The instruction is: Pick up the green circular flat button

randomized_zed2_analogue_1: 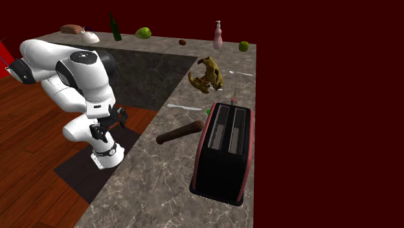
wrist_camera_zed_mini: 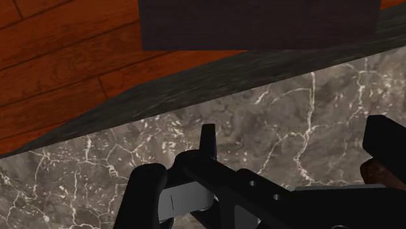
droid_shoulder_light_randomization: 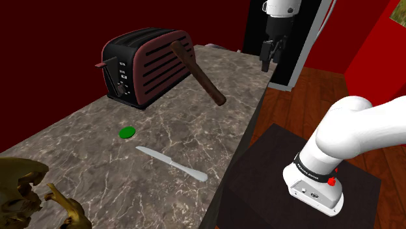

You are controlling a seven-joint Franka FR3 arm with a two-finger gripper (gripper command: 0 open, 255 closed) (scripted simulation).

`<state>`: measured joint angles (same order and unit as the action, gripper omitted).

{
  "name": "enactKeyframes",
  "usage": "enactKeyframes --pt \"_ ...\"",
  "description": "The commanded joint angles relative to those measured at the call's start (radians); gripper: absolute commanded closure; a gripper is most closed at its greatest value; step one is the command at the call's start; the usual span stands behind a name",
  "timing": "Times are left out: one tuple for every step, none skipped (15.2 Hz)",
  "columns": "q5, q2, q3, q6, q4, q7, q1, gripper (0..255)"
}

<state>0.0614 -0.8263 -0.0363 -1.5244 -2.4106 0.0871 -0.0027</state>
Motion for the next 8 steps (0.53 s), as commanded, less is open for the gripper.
enactKeyframes --pt "0.000 0.000 0.000 0.000 0.000 0.000 0.000 0" --pt "-0.017 0.013 0.020 -0.014 -0.001 -0.021 0.009 0" --pt "-0.033 0.026 0.039 -0.028 -0.001 -0.042 0.017 0" --pt "-0.049 0.041 0.059 -0.043 0.001 -0.063 0.026 0" --pt "-0.064 0.057 0.078 -0.058 0.003 -0.083 0.034 0" --pt "-0.078 0.074 0.097 -0.073 0.007 -0.104 0.042 0" --pt "-0.092 0.092 0.116 -0.088 0.011 -0.124 0.050 0" --pt "-0.105 0.111 0.135 -0.103 0.017 -0.144 0.057 0"
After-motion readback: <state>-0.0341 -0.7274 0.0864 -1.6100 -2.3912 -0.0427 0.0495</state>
